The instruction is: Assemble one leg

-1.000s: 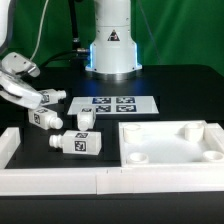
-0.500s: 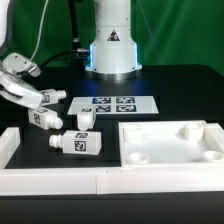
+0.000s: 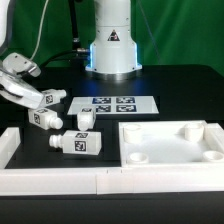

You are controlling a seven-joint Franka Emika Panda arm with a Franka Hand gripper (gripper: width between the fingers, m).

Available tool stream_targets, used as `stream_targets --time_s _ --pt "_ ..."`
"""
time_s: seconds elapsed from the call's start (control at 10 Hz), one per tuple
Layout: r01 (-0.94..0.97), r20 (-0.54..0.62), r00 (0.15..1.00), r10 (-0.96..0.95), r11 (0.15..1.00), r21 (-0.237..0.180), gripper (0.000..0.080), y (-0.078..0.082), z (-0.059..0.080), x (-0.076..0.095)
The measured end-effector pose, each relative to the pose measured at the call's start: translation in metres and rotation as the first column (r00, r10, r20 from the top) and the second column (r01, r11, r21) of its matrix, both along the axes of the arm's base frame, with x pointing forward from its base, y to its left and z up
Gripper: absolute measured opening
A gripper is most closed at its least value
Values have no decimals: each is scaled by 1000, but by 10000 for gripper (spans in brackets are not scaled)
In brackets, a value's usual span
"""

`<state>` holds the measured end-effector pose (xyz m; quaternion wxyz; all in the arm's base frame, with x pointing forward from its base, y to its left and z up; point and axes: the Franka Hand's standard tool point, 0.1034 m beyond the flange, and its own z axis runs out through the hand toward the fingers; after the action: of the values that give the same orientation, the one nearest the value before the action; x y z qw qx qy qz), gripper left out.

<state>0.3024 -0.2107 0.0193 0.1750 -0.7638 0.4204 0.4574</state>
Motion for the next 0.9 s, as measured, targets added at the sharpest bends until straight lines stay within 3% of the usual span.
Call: stream_targets --time_s 0.2,0.3,0.5,0.6,0.9 --pt "-2 1 1000 2 1000 0 281 1 1 1" --pt "-10 0 1000 10 1000 14 281 11 12 8" --pt "-29 24 999 27 998 56 281 40 62 37" --pt "-34 29 999 32 997 64 281 43 73 44" --pt "-44 55 998 42 999 32 281 41 66 47"
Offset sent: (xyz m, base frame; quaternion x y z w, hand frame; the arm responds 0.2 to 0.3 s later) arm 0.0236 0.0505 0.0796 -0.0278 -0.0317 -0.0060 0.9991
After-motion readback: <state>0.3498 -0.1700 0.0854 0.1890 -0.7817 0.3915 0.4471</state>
